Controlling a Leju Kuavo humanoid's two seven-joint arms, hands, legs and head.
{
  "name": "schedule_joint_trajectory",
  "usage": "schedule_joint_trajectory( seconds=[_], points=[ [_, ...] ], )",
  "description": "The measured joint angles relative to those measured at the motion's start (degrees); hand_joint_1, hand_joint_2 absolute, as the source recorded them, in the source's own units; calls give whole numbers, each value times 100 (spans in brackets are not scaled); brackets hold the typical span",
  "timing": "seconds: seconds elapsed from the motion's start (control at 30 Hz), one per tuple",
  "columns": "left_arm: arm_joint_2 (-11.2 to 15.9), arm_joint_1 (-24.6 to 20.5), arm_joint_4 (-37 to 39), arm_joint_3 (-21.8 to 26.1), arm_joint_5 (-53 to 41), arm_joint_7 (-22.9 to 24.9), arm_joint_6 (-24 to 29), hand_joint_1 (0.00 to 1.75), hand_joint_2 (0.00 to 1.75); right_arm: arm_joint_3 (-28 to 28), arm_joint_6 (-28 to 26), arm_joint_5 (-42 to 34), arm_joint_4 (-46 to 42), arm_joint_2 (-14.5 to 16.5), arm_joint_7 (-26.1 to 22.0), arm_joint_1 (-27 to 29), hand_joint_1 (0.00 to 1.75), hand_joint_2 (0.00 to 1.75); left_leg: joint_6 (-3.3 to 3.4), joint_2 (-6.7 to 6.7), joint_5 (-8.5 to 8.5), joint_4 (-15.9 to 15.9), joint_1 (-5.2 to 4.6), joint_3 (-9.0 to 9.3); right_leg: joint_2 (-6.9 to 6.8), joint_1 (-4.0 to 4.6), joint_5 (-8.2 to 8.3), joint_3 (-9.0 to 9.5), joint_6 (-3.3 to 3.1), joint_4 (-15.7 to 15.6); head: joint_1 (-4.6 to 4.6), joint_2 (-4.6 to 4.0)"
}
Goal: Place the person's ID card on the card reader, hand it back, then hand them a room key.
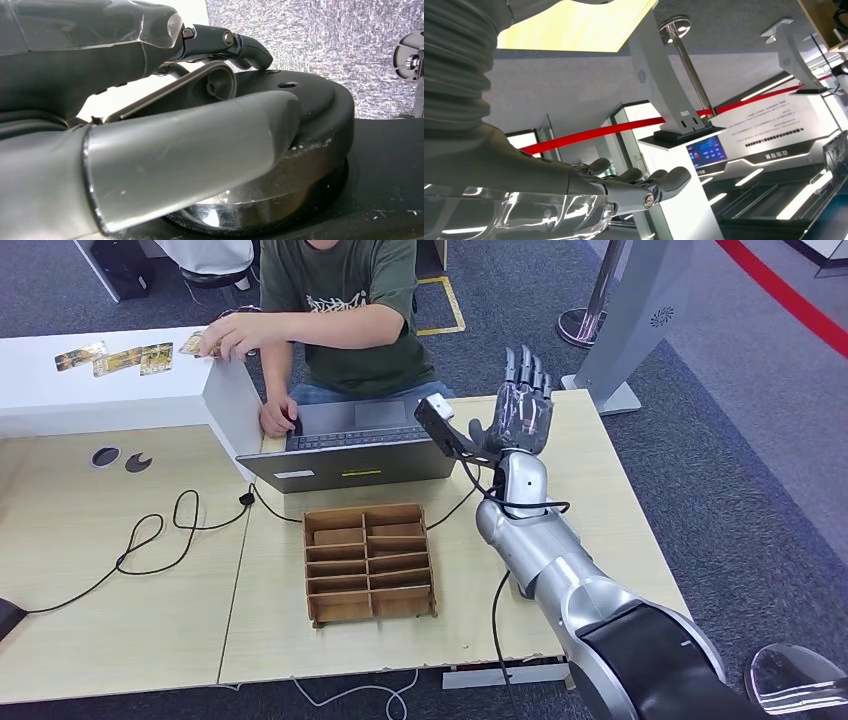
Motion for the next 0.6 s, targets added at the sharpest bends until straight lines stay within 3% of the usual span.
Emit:
schedule_joint_trajectory(
  seconds=[0.43, 0.6],
  points=[
    [1, 1, 0, -16, 46, -1, 3, 0, 0, -7, 0, 24, -91, -14, 63, 16, 0, 175, 0, 1, 0, 0, 0, 1, 1, 0, 0, -2, 0, 0, 0, -1],
    [5, 13, 0, -16, 133, -28, 9, 0, 0, -122, 0, 58, -493, -169, 58, 128, 0, 175, 0, 0, 0, 0, 0, 0, 0, 0, 0, -1, 0, -1, 0, -2]
  ],
)
